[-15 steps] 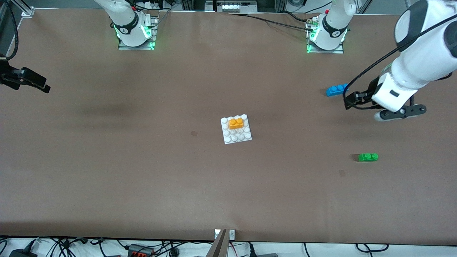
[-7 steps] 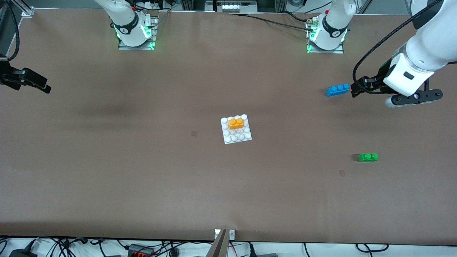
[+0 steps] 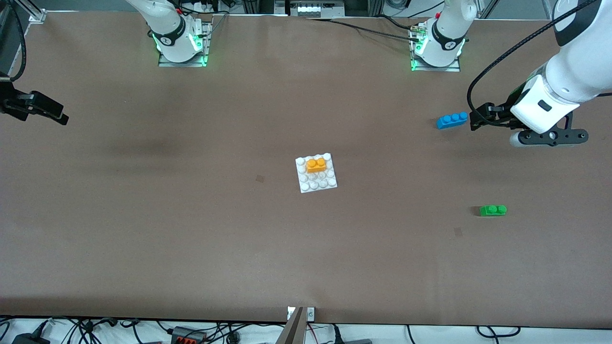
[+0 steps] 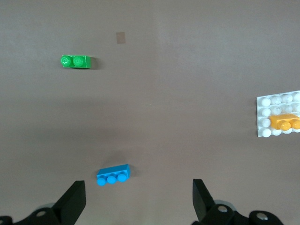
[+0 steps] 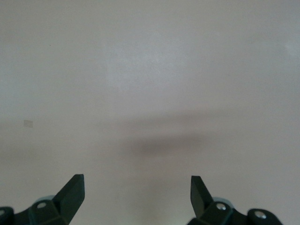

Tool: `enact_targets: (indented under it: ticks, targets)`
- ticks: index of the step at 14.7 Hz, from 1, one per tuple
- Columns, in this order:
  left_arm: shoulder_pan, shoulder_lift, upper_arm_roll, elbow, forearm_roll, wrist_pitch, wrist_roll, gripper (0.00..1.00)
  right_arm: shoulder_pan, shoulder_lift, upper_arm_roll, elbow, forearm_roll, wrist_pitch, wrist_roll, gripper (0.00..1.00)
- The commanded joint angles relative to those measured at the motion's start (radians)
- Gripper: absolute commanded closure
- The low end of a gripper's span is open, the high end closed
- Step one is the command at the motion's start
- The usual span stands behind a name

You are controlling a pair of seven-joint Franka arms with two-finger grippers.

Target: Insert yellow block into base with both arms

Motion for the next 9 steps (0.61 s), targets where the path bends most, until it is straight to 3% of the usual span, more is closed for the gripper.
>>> enact_targets:
  ticks: [1, 9]
  targets:
    - [0.011, 0.016, -0.003, 0.036, -0.024, -0.030, 0.034, 0.00, 0.008, -0.005, -0.003, 0.000, 0.014, 0.001, 0.013, 0.00]
    - [0.022, 0.016, -0.005, 0.036, -0.026, -0.030, 0.034, 0.00, 0.008, -0.005, -0.003, 0.000, 0.014, 0.000, 0.015, 0.00]
